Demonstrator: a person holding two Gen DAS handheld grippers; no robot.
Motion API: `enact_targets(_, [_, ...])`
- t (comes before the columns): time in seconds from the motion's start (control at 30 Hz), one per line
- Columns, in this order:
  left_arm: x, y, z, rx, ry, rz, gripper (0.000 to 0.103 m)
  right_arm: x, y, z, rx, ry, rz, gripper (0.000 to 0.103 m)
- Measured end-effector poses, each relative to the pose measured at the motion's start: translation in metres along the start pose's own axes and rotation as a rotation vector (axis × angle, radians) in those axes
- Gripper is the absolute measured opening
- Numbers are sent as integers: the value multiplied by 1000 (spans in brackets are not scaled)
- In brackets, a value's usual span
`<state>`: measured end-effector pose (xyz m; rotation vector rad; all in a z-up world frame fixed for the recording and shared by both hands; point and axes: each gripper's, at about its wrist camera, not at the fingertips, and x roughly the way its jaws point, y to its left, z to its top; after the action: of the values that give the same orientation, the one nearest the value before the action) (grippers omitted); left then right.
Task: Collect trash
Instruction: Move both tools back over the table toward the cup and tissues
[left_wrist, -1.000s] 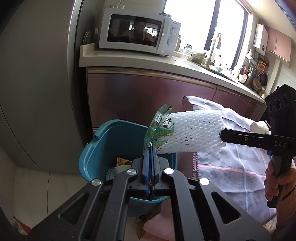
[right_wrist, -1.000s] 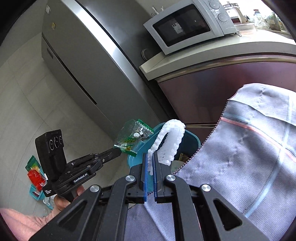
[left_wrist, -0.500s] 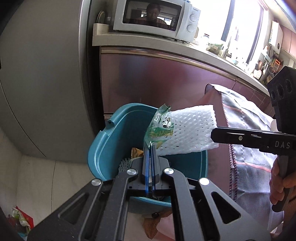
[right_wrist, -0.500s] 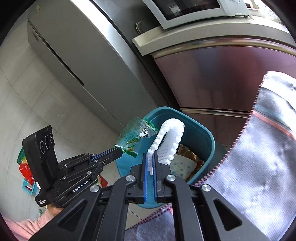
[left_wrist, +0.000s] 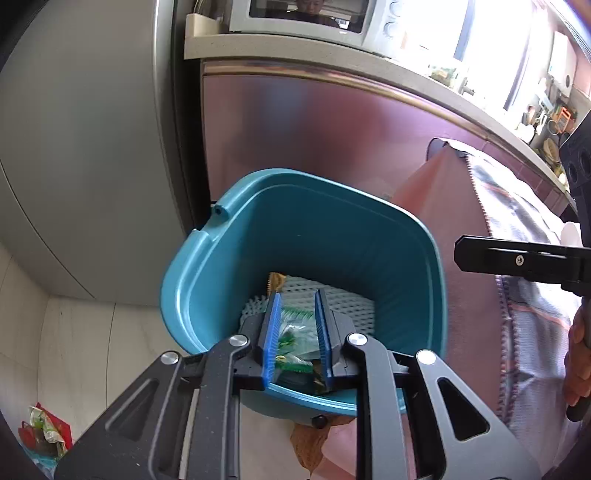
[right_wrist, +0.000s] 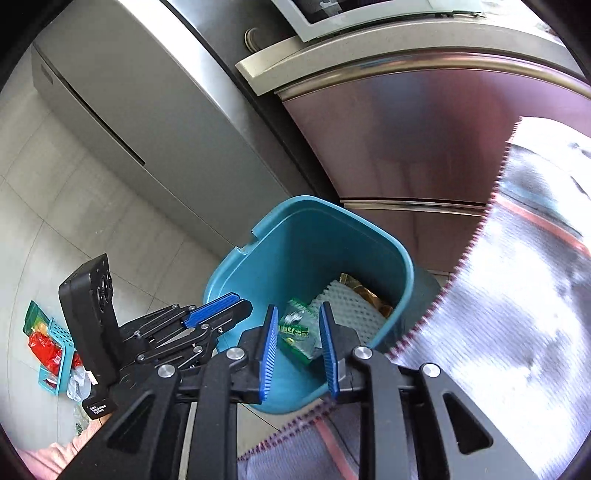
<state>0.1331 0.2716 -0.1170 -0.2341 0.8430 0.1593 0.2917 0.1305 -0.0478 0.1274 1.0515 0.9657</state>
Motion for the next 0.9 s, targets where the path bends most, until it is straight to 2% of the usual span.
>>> enact_targets(0.2, [-21, -18, 2, 28, -60, -59, 23, -24, -9, -13, 5, -55, 30, 24])
enact_targets(0.43, [-55, -58, 8, 95, -148, -164, 32, -75, -17, -37, -9, -157, 18, 28])
enact_targets(0.63, [-73, -108, 11, 174, -184, -272, 40, -131, -36, -63, 11, -260, -44, 31])
enact_targets(0.7, [-77, -127, 11, 199, -186, -305, 46, -153, -48, -76, 31, -288, -74, 31])
enact_targets(0.9, [-80, -189, 8, 287, -166, -405, 47, -208, -86, -114, 118, -371, -174, 31])
